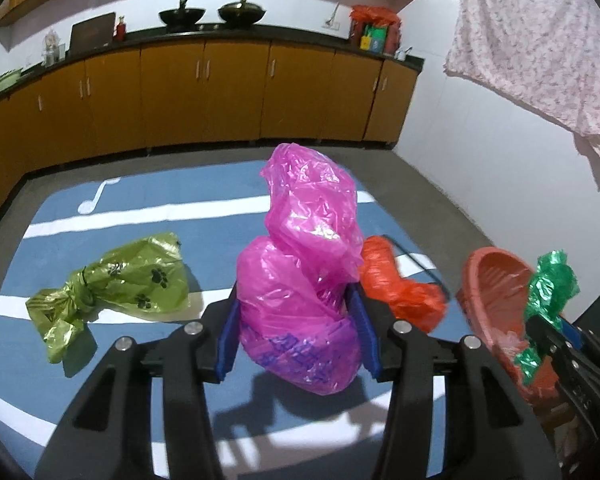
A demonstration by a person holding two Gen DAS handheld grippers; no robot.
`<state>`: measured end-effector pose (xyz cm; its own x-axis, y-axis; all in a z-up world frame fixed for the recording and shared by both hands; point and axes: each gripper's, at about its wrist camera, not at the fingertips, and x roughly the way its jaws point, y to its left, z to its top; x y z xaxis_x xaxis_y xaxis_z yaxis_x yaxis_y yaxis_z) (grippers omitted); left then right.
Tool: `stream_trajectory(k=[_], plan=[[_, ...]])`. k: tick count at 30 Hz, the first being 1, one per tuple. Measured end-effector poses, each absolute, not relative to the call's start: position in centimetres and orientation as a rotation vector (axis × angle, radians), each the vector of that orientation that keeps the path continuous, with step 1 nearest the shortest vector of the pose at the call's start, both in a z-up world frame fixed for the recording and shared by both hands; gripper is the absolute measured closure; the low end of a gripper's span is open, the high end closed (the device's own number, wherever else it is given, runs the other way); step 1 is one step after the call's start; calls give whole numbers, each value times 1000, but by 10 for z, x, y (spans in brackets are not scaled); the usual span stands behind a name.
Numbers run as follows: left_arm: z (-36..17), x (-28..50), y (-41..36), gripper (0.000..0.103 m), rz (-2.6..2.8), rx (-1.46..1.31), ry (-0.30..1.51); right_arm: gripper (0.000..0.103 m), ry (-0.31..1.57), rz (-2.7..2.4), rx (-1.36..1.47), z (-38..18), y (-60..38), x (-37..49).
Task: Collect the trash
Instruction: 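Carry the pink and green bags over the orange basket with both grippers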
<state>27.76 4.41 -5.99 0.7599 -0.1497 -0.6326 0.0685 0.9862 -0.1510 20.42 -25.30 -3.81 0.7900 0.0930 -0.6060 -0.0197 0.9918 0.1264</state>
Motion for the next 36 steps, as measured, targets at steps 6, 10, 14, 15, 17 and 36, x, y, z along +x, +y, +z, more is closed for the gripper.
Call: stream_trajectory(k=[6,10,14,15,17,36], plan=[[-39,262,18,55,-201,-112,660,67,622,16,129,-27,-276,194],[-31,253,-4,55,-253,-98,645,67,603,-23,137,-22,-291,188],[-27,248,-26,55,-301,-90,643,67,585,-62,134,-19,-307,183],[-27,247,-30,55,-309,-88,644,67,581,-74,131,-18,-311,182],[-28,246,-40,55,-329,-83,645,67,574,-93,124,-17,-317,181],[-39,254,-125,55,-500,-69,685,67,575,-179,108,-23,-367,182]])
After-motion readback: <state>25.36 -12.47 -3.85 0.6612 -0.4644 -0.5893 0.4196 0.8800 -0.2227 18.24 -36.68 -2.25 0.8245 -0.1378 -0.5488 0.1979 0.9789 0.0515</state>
